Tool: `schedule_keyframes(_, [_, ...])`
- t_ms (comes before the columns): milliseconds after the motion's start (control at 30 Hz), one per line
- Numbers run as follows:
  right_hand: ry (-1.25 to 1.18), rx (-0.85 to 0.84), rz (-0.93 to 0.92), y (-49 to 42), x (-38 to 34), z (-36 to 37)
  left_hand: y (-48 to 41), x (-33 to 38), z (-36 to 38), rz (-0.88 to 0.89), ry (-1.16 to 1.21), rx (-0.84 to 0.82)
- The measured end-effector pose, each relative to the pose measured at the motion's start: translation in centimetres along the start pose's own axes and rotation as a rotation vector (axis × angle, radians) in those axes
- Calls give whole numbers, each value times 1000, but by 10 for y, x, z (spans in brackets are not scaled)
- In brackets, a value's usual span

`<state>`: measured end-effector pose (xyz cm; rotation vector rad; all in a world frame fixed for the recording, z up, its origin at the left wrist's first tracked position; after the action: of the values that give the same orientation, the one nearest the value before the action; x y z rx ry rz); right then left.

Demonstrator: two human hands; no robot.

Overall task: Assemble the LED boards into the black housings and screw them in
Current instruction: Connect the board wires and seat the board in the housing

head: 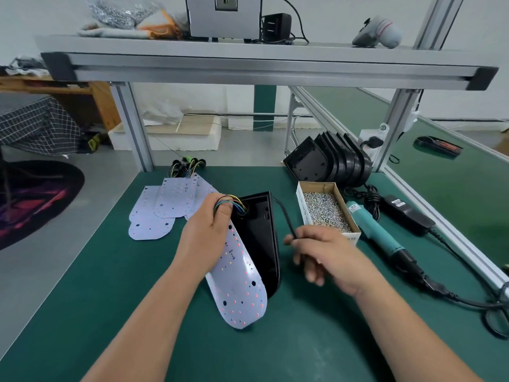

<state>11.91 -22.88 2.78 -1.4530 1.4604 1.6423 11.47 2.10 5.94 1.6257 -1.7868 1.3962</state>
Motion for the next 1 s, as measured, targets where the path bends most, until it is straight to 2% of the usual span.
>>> schedule_keyframes(67, [-89,-75,-1,-3,0,13,3,4,6,10,-9,-14])
schedule_keyframes(167, [-421,-209,-30,-4,-5,15,7,15,17,44,-31,-68])
schedule_keyframes(233, [-337,-262,-4,-3,-1,23,11,23,26,70,-30,-114])
schedule_keyframes(300, [-27,-158,19,-3,6,21,15,30,35,76,-44,-154])
schedule_keyframes(400, [629,217,-152,0,-10,-7,18,31,38,42,-95,-167])
schedule_keyframes(433, [716,305,-198,4,-17,-14,18,29,37,22,-110,-163])
schedule_keyframes(500, [724,391,-208,11,-23,-22,19,26,35,-20,-129,-149])
schedule_keyframes(567, [921,520,-233,18,-29,-22,20,22,33,-55,-134,-143])
schedule_keyframes(633, [993,712,-382,32,-46,-25,21,21,32,-70,-150,-153])
schedule_keyframes(700, [752,804,-563,54,-61,-27,20,21,32,-77,-166,-166])
schedule_keyframes(767, [516,768,-707,69,-73,-13,20,22,32,-84,-166,-163])
schedule_keyframes(800, [519,756,-773,74,-80,3,20,23,32,-86,-166,-159])
schedule_keyframes(900, [809,778,-847,72,-93,53,20,25,33,-87,-128,-147])
schedule_keyframes(1000, [1092,826,-729,56,-99,62,23,27,35,-111,-25,-141])
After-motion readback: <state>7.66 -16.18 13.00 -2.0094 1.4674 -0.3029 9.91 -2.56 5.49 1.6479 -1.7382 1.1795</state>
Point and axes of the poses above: each hand's wrist, its own y-axis away from the middle knuckle, its own z-axis out of the palm, x = y × z, the point moved 9 cm from there along -y, towards the middle knuckle, and after that the axes turned 13 degrees about z, right-handed, at the moved point
